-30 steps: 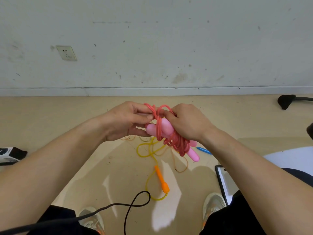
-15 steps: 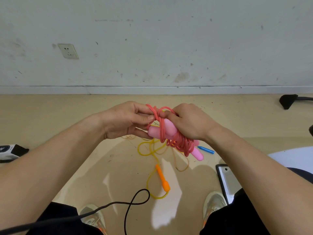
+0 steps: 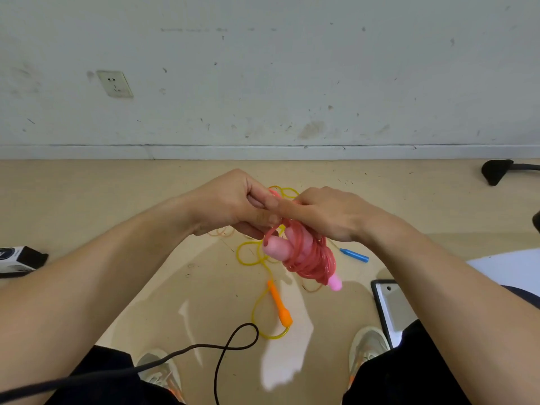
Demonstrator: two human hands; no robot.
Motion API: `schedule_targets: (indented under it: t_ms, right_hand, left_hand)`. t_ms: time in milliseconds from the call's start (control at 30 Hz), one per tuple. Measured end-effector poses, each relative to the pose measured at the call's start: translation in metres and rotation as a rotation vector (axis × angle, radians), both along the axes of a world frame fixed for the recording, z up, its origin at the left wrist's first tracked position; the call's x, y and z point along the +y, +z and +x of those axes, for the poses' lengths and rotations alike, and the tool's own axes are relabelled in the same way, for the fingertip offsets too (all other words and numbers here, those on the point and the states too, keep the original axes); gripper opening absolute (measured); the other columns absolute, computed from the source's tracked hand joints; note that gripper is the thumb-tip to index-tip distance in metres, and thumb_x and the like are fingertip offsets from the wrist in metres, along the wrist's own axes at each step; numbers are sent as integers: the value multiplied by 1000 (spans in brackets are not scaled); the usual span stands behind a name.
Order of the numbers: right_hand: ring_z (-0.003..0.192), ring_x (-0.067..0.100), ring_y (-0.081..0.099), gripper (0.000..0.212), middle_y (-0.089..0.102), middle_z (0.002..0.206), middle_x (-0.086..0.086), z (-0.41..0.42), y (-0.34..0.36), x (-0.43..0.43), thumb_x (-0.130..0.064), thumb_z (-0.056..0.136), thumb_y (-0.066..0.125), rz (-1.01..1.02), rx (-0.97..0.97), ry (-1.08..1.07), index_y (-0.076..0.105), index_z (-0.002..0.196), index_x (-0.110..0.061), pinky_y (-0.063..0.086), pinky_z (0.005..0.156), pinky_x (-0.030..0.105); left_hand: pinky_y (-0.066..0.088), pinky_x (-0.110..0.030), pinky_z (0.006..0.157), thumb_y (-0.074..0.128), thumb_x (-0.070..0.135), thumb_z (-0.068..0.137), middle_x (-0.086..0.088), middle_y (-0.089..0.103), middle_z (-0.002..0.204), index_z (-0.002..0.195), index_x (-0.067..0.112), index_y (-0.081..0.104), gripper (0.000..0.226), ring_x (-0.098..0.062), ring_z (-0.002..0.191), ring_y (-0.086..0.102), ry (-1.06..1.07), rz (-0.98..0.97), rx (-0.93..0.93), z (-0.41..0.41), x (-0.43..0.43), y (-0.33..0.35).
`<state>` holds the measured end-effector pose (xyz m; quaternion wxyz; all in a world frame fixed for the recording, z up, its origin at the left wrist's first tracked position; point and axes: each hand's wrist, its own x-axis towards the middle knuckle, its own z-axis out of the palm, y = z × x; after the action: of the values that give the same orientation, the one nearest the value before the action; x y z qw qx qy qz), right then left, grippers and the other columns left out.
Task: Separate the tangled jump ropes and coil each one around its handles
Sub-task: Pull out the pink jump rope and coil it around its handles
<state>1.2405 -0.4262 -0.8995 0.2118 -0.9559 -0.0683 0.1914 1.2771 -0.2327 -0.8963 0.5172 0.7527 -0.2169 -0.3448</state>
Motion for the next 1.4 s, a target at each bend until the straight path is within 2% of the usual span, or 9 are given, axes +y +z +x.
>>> schedule_targets:
  t_ms: [200, 467, 533, 667, 900, 1033, 1133, 1267, 1400]
  right_hand:
    - [57, 15, 46, 71, 50, 54, -9, 2, -19, 3, -79, 90, 23, 190, 18, -7, 51, 56, -23, 36, 62, 34]
    - [81, 15, 56, 48, 64, 82, -13, 10, -32, 7, -66, 87, 24, 507, -28, -146, 65, 81, -42, 47, 85, 45]
    - [84, 14, 56, 49, 63, 84, -12, 12, -32, 8, -56, 89, 24, 539, -52, -181, 67, 93, -31, 47, 86, 44]
    - [70, 15, 48, 45, 54, 60, -15, 13, -34, 7, -40, 94, 28, 542, -126, -212, 58, 61, -33, 41, 74, 42]
    - [76, 23, 48, 43, 53, 70, -6, 10, -34, 7, -36, 93, 29, 489, -169, -225, 54, 59, -28, 39, 70, 40]
    - [93, 19, 58, 35, 65, 90, -9, 9, -39, 8, -41, 89, 28, 540, -231, -205, 60, 95, -31, 46, 88, 46]
    - [99, 18, 62, 51, 70, 95, -14, 7, -42, 10, -41, 89, 27, 456, -266, -131, 38, 140, -43, 48, 90, 46]
    - [89, 20, 60, 34, 65, 89, -14, 6, -42, 17, -45, 85, 24, 364, -314, -56, 47, 108, -57, 50, 79, 49]
    - [78, 15, 58, 28, 63, 79, -13, 5, -41, 18, -60, 90, 28, 272, -386, -27, 47, 80, -42, 51, 70, 47]
  left_hand:
    - [62, -36, 79, 78, 0, 79, -14, 76, 86, 87, 8, 78, 11, -19, 78, 72, 65, 10, -62, -4, -8, -4]
    - [58, -28, 64, 82, 5, 77, -12, 75, 75, 77, 6, 74, 8, -19, 69, 73, 343, -62, -166, -7, -15, -6]
    - [52, -21, 55, 81, 6, 78, -10, 75, 73, 76, 9, 73, 9, -17, 66, 72, 383, -74, -236, -6, -15, -6]
    - [51, -16, 70, 83, 8, 77, 5, 76, 79, 80, 11, 78, 6, -5, 73, 68, 396, -82, -464, -5, -17, -11]
    - [54, -25, 81, 80, 12, 80, 2, 67, 89, 79, 13, 75, 5, -9, 86, 66, 374, -75, -831, -4, -16, -19]
    - [57, -39, 77, 75, 13, 85, 4, 73, 79, 81, 15, 74, 5, -10, 78, 70, 436, -51, -741, -3, -15, -20]
    - [60, -38, 75, 73, 12, 89, 5, 73, 78, 84, 16, 73, 6, -10, 72, 72, 510, -79, -653, 1, -13, -21]
    - [62, -35, 65, 66, 11, 94, -5, 68, 82, 87, 10, 66, 7, -21, 68, 71, 506, -81, -596, -1, -12, -19]
    - [62, -40, 62, 56, 12, 100, -10, 67, 85, 87, 13, 56, 13, -24, 65, 72, 499, -88, -479, -4, -13, -15]
